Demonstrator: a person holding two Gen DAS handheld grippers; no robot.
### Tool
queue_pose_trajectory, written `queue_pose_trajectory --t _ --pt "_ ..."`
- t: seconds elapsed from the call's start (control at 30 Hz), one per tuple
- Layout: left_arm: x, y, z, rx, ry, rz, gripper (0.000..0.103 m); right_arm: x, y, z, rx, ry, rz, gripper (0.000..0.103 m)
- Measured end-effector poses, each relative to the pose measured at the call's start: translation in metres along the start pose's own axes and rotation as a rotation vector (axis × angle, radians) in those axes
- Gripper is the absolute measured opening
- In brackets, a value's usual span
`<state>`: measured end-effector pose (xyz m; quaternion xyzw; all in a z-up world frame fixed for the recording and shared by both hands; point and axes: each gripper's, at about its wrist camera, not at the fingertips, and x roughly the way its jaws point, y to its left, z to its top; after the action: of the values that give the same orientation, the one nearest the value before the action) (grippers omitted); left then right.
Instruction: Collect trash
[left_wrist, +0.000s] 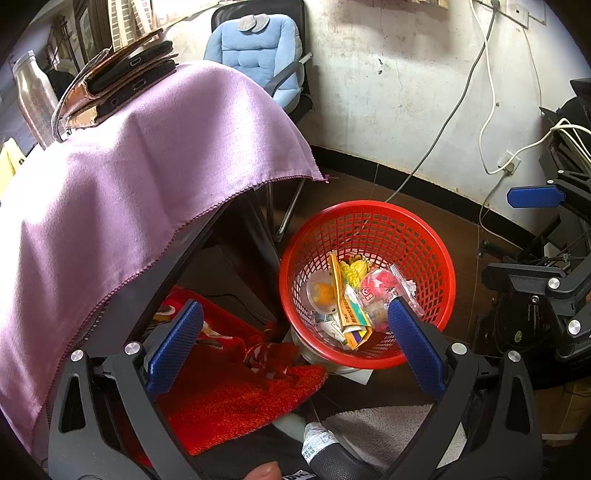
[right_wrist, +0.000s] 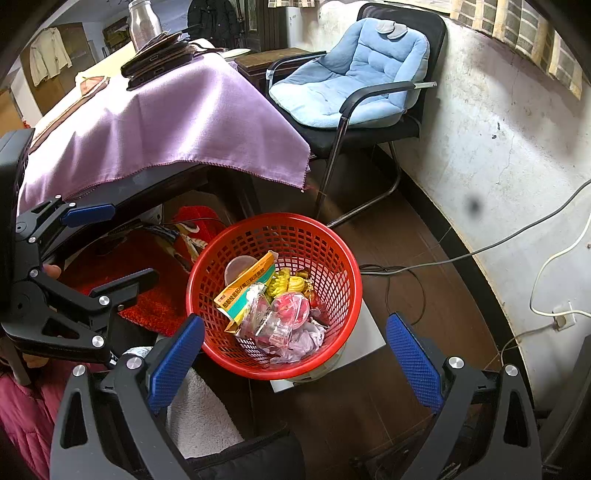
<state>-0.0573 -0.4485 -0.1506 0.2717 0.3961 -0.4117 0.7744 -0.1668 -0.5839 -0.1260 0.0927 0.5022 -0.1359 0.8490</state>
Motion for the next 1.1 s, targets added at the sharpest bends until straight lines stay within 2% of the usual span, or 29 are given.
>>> queue_pose_trajectory --t 1.1 --pt "-0.0028 -0.005 -0.004 0.032 -0.016 0.011 0.096 -0.0002 0.0012 -0.0002 0.002 -0.001 0.0 0.097"
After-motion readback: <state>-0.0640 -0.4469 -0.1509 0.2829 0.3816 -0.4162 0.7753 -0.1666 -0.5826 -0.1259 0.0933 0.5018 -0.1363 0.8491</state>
